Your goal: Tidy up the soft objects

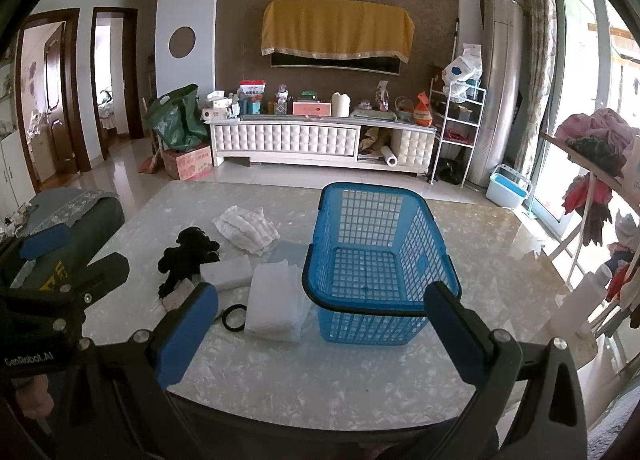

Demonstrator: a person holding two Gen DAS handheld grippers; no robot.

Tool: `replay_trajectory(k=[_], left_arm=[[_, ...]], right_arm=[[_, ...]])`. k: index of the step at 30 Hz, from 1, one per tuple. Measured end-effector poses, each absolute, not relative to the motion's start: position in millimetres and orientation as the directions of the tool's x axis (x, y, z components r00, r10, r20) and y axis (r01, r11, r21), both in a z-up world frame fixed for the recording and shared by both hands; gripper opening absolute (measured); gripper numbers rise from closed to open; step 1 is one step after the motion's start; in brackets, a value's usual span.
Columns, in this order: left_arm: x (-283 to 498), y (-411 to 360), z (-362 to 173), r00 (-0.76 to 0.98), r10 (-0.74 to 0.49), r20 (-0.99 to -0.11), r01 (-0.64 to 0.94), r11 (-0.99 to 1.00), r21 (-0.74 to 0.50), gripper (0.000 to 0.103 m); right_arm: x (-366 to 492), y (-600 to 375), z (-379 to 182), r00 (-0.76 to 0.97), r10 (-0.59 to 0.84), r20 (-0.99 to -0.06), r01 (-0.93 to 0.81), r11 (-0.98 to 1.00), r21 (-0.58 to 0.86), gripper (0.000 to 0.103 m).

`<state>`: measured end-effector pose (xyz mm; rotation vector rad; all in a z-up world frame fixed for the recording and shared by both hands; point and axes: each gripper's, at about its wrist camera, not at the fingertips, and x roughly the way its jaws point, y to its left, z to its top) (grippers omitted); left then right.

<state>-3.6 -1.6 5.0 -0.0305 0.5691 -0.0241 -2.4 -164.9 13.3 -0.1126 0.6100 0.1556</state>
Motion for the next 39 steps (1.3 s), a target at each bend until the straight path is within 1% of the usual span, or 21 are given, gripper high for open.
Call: replay_trajectory(k=[39], left_arm=[[-2.8, 0.7, 3.6, 0.836, -0.049, -0.547, 0.027, 0.998, -0.049, 0.103]], right_arm=[[-5.6, -163.4, 16.2, 0.806, 0.113, -0.581, -0.173, 0.984, -0.049, 0.103]])
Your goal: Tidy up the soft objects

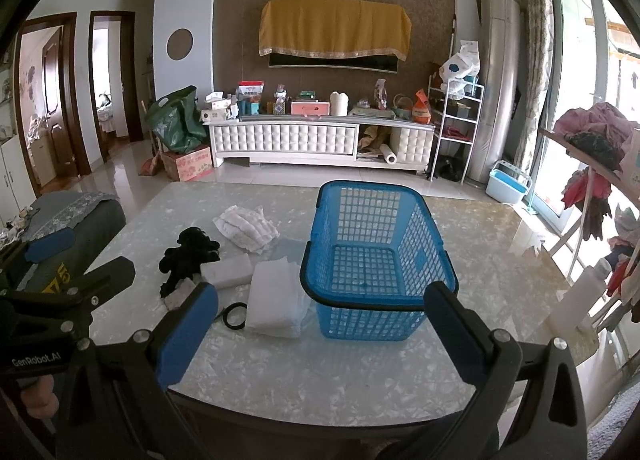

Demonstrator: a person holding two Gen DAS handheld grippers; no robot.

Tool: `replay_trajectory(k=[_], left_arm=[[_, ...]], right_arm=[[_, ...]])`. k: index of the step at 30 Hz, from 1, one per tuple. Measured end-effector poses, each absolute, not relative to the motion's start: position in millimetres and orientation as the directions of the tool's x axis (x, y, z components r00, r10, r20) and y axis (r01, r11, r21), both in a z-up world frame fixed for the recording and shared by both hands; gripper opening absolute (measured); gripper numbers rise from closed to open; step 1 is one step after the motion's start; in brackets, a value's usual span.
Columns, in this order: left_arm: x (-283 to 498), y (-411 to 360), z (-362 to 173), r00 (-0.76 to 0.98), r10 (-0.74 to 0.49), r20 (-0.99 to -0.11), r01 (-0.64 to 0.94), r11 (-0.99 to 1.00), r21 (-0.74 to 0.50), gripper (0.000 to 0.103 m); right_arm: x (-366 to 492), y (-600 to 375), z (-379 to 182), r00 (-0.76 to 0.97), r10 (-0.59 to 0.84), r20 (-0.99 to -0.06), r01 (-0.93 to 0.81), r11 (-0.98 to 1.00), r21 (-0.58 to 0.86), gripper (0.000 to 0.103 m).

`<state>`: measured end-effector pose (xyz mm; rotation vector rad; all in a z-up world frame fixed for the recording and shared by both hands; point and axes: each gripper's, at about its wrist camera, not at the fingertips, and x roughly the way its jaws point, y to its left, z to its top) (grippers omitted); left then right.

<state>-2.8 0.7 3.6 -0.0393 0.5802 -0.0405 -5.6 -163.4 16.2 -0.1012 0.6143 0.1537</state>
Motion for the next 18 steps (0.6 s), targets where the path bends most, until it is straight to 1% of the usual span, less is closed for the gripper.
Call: replay_trajectory(k=[6, 11, 14, 18], left_arm=[[-2.2, -1.6, 2.7, 0.838, -0.036, -0.544, 0.022, 0.999, -0.032, 0.103], [4.1, -4.3, 2.0, 0.833, -0.031, -0.553, 0.020, 0.999, -0.026, 0.103], [6.2, -2.6, 3.9, 0.834, -0.047, -0.550, 0.031, 0.999, -0.037, 0.103], [12.0, 1.4, 7.8, 0.839, -0.038, -0.543, 0.031, 0.999, -0.022, 0.103]], right_arm=[[-6.3, -164.7, 16.5, 0.807, 0.137, -0.575, -0.190, 0.981, -0.033, 0.103], [-4.1, -164.6, 19.1, 0.816, 0.123, -0.565, -0.187, 0.981, -0.057, 0.103], [-1.0, -168.4, 22.7, 0.824, 0.133, -0.551, -0.184, 0.982, -0.038, 0.103], [10.9, -168.6, 26.0, 0.822, 0.143, -0.552, -0.183, 0.983, -0.017, 0.103]])
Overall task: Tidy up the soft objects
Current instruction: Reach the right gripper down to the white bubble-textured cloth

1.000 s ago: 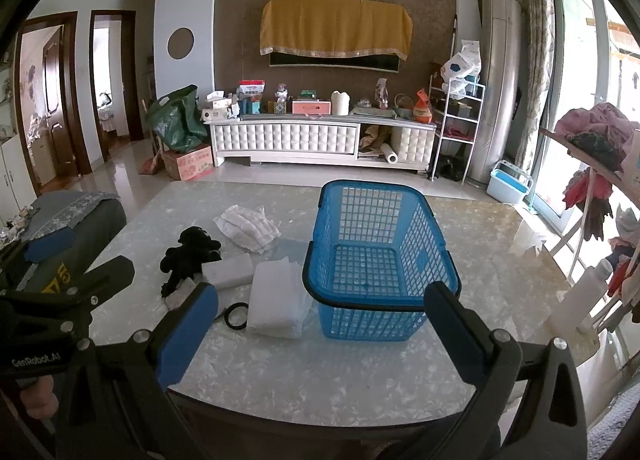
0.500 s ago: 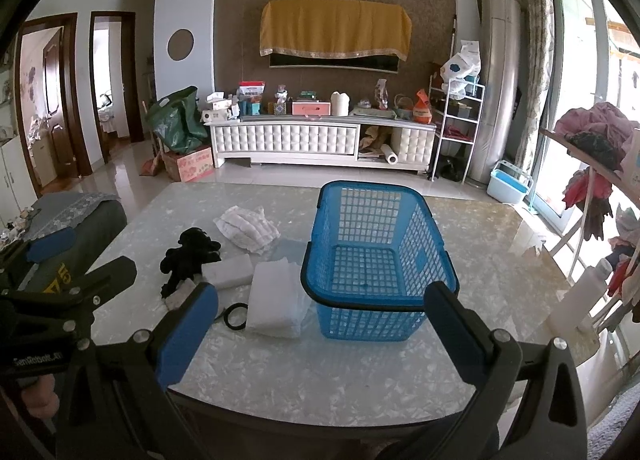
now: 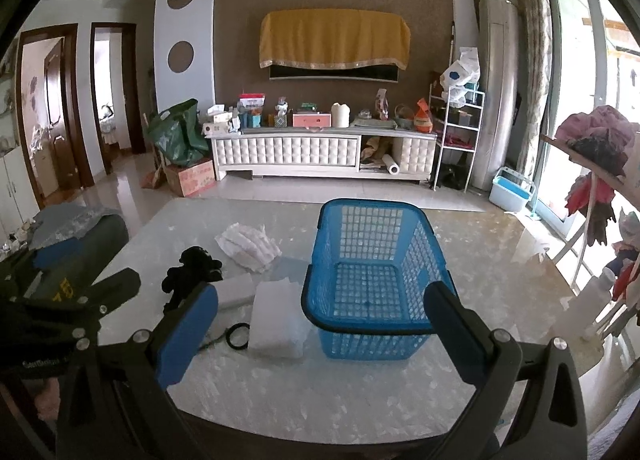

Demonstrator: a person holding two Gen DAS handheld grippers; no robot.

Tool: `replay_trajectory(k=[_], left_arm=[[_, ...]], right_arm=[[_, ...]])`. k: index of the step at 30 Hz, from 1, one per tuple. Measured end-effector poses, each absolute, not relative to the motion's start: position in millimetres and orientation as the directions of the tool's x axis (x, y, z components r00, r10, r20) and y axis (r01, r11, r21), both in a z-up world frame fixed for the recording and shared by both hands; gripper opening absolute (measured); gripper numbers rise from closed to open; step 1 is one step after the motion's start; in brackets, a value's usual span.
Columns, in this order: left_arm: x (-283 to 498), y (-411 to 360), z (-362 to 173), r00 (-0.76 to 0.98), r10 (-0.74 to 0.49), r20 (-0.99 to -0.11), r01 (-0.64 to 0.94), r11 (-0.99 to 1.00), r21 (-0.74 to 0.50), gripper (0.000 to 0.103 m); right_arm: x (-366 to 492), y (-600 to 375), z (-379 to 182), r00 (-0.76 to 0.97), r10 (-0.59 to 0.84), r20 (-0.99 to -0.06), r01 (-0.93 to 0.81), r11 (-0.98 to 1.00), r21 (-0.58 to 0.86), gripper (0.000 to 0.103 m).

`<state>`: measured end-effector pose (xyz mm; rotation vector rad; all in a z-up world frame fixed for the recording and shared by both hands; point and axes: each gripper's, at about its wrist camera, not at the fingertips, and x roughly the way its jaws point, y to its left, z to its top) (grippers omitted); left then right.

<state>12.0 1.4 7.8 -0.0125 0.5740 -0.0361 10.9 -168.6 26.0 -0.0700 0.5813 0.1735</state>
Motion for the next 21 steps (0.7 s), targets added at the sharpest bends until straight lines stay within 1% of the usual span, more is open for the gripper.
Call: replay_trajectory(k=[2, 5, 7, 10, 13, 17, 21], left_arm=[[17.2, 8.8, 11.1, 0.844, -0.027, -0.535, 0.007, 0.999, -0.040, 0.103], [26.3, 21.2, 14.2, 0.835, -0.026, -0.549, -0.020, 0.997, -0.078, 0.103], [32.8, 28.7, 17.1, 0.826, -0.047, -0.561, -0.002, 0.996, -0.087, 0.103], [41.5, 35.1, 18.3, 0.809, -0.022, -0.588, -0.005, 0.999, -0.044, 0.103], [50.4, 44.3, 15.7, 0.786, -0.026, -0.617, -0.005, 0.999, -0.049, 0.103], [63.4, 56.7, 9.9, 0.766, 0.001, -0.643, -0.024, 0.999, -0.027, 0.103], [74.1, 70.2, -0.4, 0.744, 0.009, -0.668, -0.020, 1.000, -0.009, 0.103]], right_arm=[[15.3, -167.8, 27.0, 0.822, 0.161, -0.546, -0.198, 0.980, -0.009, 0.103], [20.9, -167.7, 31.1, 0.834, 0.150, -0.530, -0.185, 0.983, -0.014, 0.103], [23.6, -165.5, 32.4, 0.836, 0.144, -0.530, -0.187, 0.982, -0.029, 0.103], [34.3, -157.1, 30.7, 0.804, 0.147, -0.577, -0.219, 0.974, -0.056, 0.103], [47.8, -148.8, 26.9, 0.766, 0.162, -0.623, -0.243, 0.969, -0.047, 0.103], [61.6, -138.9, 22.0, 0.728, 0.213, -0.651, -0.283, 0.959, -0.002, 0.103], [71.2, -119.3, 11.6, 0.686, 0.233, -0.690, -0.320, 0.947, 0.002, 0.103]])
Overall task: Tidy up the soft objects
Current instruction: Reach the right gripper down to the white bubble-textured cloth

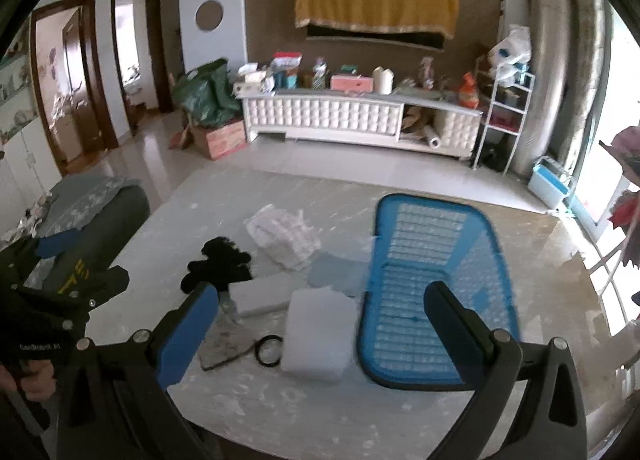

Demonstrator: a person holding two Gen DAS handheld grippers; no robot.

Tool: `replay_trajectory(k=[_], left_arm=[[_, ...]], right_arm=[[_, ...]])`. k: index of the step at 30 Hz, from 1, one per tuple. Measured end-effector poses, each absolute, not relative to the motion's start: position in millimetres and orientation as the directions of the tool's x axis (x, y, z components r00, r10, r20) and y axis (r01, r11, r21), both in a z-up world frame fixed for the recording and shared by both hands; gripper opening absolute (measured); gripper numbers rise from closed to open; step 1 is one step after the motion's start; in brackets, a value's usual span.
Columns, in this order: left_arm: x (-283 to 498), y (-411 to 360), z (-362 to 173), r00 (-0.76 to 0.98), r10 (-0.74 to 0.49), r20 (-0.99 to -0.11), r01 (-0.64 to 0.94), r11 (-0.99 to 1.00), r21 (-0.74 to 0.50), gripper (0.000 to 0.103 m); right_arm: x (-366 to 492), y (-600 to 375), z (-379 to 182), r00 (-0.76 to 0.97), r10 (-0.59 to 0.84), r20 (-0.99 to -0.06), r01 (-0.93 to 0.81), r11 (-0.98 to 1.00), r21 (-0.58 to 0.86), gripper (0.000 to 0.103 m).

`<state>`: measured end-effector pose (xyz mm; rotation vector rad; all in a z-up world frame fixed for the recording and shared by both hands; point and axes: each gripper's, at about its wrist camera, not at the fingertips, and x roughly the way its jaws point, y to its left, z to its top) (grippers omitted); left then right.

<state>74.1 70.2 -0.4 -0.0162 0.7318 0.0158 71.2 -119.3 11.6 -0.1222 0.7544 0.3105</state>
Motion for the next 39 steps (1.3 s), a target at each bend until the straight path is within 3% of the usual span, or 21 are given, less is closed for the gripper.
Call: replay_trajectory(k=[9, 12, 19, 35, 39], left_arm=[[93.3, 109.6, -29.5, 0.679, -0.002, -0.734, -0.036, 0.999, -0.036, 0.103], [101.9, 124.8, -44.4, 0.651, -0.017, -0.759, -0.058, 0.996, -0.071, 0.103], [119.2, 143.3, -84.8, 0.572, -0.019, -0.820, -0.100, 0.991, -0.092, 0.103], [156.5, 152.0, -147.1, 0.461, -0.085, -0.883, -0.070, 0.989, -0.132, 0.103], [164.8, 150.9, -150.8, 0.455, -0.113, -0.883, -0.063, 0.985, -0.158, 0.103]], right_arm=[[100.7, -78.8, -16.9, 0.568, 0.238, -0.788, -0.371, 0.928, 0.013, 0.103], [108.9, -67.8, -29.2, 0.532, 0.217, -0.819, -0.376, 0.927, 0.001, 0.097], [126.5, -48.9, -57.2, 0.430, 0.190, -0.882, -0.379, 0.925, 0.014, 0.094], [168.7, -42.4, -119.7, 0.292, 0.105, -0.951, -0.319, 0.948, 0.007, 0.085], [179.1, -49.4, -135.3, 0.252, 0.100, -0.963, -0.300, 0.954, 0.020, 0.078]])
